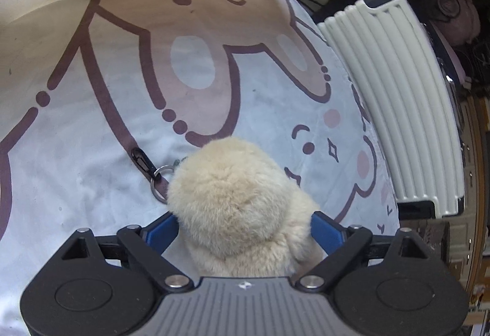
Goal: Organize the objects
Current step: 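Close the left gripper on the plush bunny while the right grips the orange-capped roll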
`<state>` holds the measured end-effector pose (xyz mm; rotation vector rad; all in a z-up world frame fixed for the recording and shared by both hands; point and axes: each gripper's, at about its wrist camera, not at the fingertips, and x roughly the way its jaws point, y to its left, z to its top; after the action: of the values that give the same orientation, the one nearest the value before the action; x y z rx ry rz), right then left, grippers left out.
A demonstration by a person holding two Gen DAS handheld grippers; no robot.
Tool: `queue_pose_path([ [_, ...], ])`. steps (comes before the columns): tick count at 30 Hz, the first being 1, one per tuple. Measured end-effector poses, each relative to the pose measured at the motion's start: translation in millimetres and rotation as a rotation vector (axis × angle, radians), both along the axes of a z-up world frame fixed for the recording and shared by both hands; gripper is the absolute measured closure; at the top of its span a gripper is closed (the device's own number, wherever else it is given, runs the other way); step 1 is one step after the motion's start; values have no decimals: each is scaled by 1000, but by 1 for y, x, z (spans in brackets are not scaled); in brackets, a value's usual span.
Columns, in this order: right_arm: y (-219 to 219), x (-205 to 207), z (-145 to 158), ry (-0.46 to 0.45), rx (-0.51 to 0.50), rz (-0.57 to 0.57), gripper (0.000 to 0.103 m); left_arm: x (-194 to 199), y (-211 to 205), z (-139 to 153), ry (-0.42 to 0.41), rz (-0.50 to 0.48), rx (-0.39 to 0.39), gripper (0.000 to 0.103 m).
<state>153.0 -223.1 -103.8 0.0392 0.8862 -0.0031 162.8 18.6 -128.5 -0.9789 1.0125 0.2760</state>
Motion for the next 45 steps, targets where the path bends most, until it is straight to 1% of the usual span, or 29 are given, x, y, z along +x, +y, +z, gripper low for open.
queue_pose_path([
  [1, 1, 2, -2, 3, -3, 1, 41, 2, 0, -1, 8, 19, -3, 9],
  [5, 0, 7, -9, 19, 6, 2, 41, 14, -5, -7, 35, 73, -3, 6],
  [7, -1, 9, -12, 26, 8, 5, 41, 18, -7, -11, 56, 85, -2, 6],
  [9, -3, 11, -15, 30, 4, 10, 41, 20, -12, -12, 63, 88, 19, 4],
  [11, -5, 12, -18, 34, -3, 12, 41, 25, -19, -12, 70, 66, 59, 3],
  [12, -6, 12, -19, 35, -7, 12, 41, 27, -24, -11, 76, 39, 90, 3],
  [14, -8, 13, -23, 44, -14, 12, 41, 31, -35, -9, 84, -49, 166, 4],
  [16, -9, 14, -27, 52, -20, 17, 41, 34, -43, -8, 94, -127, 241, 7],
  [18, -9, 14, -29, 57, -22, 20, 41, 36, -44, -8, 89, -168, 271, 10],
  [20, -10, 15, -31, 56, -20, 20, 41, 36, -43, -8, 73, -227, 300, 15],
  [21, -9, 15, -32, 57, -21, 21, 41, 35, -44, -7, 65, -268, 324, 20],
  [24, -3, 15, -37, 57, -58, 42, 41, 37, -43, -6, 41, -408, 379, 26],
  [27, 6, 15, -48, 108, -76, 72, 42, 37, -40, -6, 11, -571, 407, 32],
  [28, 9, 15, -50, 111, -97, 83, 44, 36, -40, -5, 1, -623, 415, 34],
  [29, 10, 15, -50, 110, -106, 84, 51, 35, -39, -5, -8, -667, 423, 36],
  [31, 6, 16, -46, 111, -74, 65, 59, 33, -37, -5, -18, -734, 426, 38],
  [32, 4, 16, -44, 110, -49, 55, 60, 31, -36, -4, -22, -756, 425, 39],
  [33, 3, 16, -43, 108, -34, 52, 60, 29, -36, -4, -27, -780, 428, 40],
  [36, 5, 12, -40, 108, -33, 70, 60, 23, -38, -3, -38, -863, 443, 43],
  [41, 3, 6, -32, 101, -15, 85, 60, 8, -48, 2, -72, -1023, 471, 47],
  [45, -3, 0, -27, 108, 26, 71, 60, -1, -50, 13, -103, -1075, 464, 48],
])
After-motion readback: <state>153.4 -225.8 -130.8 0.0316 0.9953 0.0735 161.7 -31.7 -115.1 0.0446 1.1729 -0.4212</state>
